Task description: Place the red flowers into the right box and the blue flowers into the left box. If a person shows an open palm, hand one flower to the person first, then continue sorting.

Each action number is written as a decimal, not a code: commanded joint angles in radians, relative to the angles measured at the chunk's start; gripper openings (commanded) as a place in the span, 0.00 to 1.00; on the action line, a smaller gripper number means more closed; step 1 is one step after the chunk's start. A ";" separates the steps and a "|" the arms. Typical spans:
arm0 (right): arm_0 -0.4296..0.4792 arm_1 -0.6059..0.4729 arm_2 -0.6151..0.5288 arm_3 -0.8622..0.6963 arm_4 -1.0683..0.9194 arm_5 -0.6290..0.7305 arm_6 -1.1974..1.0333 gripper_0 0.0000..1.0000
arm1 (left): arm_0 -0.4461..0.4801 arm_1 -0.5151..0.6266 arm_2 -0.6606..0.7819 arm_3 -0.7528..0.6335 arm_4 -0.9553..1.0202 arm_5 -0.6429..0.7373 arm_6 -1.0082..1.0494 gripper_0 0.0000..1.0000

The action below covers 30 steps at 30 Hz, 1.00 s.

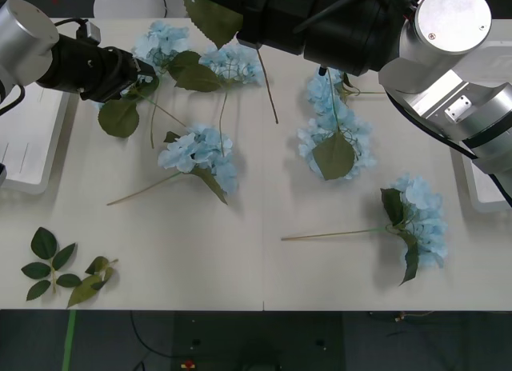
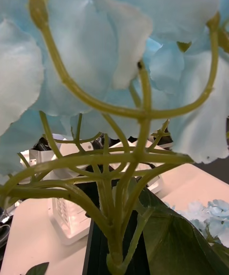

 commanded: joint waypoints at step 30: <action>-0.001 0.012 0.032 -0.050 -0.010 -0.038 0.035 0.00 | 0.538 0.492 0.235 -1.006 0.241 0.223 -0.019 1.00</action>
